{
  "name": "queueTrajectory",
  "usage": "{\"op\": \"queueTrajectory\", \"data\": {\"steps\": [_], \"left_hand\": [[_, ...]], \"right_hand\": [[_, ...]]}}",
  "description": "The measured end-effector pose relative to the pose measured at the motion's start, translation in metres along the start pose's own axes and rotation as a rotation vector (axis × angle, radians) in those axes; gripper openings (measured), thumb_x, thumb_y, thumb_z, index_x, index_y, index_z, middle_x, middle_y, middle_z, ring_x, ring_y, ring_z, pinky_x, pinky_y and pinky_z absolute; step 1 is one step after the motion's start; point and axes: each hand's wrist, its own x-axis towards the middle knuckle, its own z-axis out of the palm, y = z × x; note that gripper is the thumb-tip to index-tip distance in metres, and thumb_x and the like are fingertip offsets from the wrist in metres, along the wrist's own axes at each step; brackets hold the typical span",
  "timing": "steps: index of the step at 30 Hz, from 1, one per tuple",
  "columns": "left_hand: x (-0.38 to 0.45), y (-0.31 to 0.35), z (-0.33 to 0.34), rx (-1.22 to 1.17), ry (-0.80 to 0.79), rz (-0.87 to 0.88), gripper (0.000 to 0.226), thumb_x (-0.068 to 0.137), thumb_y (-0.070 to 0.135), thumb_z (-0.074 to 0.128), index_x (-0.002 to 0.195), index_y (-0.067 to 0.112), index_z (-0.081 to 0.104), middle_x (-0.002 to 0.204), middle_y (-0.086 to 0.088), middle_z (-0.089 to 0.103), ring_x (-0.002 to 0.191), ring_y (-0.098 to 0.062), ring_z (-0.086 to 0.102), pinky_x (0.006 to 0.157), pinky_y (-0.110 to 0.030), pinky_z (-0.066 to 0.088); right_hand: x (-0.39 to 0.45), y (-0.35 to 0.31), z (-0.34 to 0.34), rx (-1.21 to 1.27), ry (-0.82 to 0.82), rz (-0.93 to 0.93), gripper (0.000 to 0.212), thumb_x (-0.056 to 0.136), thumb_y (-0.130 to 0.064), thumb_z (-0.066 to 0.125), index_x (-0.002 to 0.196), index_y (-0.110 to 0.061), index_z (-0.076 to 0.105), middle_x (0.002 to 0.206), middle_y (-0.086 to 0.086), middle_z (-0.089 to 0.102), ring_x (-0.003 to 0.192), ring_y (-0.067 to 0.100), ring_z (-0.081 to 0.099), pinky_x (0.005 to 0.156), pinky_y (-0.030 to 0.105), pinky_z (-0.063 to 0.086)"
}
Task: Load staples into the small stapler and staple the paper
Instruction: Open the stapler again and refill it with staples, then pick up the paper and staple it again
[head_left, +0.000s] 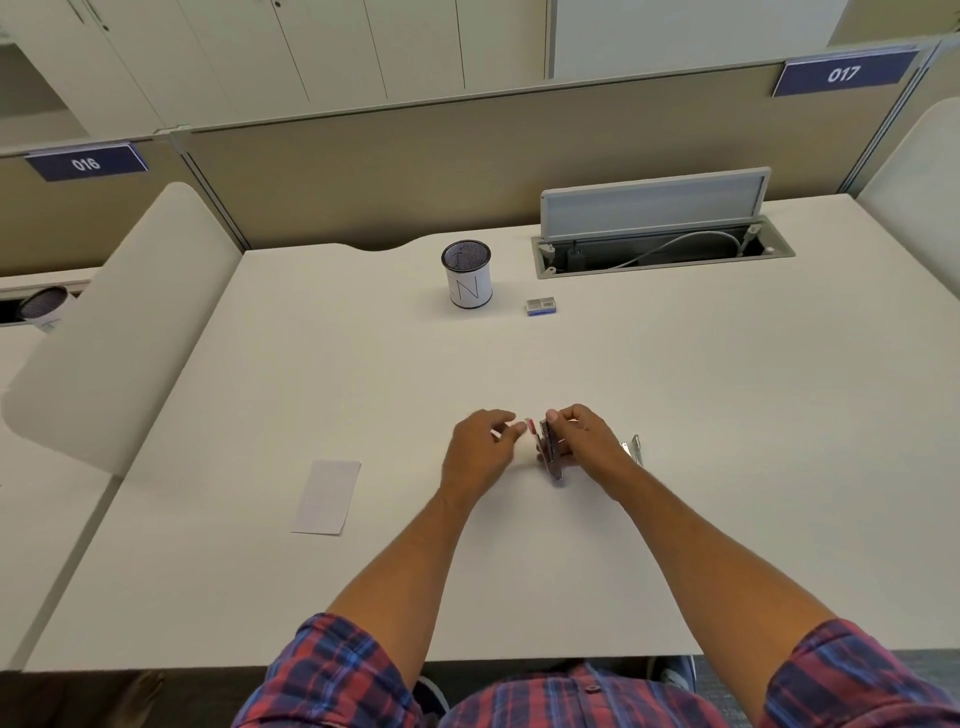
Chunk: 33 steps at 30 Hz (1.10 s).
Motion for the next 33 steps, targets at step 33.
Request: {"op": "queueTrajectory", "data": {"steps": [33], "left_hand": [[0.005,-0.095,-0.158,0.494,0.041,-0.737,0.054,0.077,0.018,0.08,0.12,0.002,0.053,0.104,-0.014,0.063,0.098,-0.035,0.06,0.087,-0.037,0.044]], "right_hand": [[0.003,-0.005,0.004,-0.138,-0.024,0.061,0.041,0.101,-0.048,0.054,0.099,-0.008,0.058,0.095,-0.006,0.081,0.06,0.017,0.065,0.058,0.029,0.046]]}}
